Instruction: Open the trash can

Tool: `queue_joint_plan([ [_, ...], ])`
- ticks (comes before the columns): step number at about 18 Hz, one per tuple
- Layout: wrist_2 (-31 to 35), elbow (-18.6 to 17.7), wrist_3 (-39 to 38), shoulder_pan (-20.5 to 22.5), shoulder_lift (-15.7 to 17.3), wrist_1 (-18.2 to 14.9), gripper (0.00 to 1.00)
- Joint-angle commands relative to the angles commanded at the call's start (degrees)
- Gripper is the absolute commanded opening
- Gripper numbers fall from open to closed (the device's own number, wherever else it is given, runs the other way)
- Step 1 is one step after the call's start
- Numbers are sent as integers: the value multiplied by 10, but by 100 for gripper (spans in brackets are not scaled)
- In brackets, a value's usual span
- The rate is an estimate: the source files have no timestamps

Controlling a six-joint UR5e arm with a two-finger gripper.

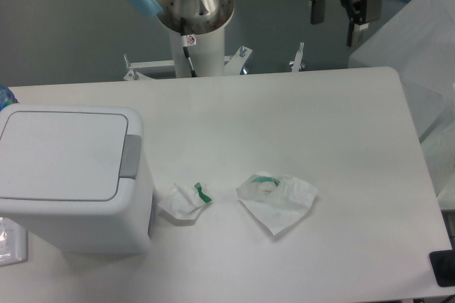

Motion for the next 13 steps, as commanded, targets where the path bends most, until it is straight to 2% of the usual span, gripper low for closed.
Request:
queue_joint_plan([
  [4, -3, 4, -64, -3, -1, 0, 100],
  [7, -32, 4, -179, -24, -4, 8, 100],
  [10, -72, 4, -308, -47, -13, 52, 100],
  [13, -85, 4, -377, -64, -20, 76, 100],
])
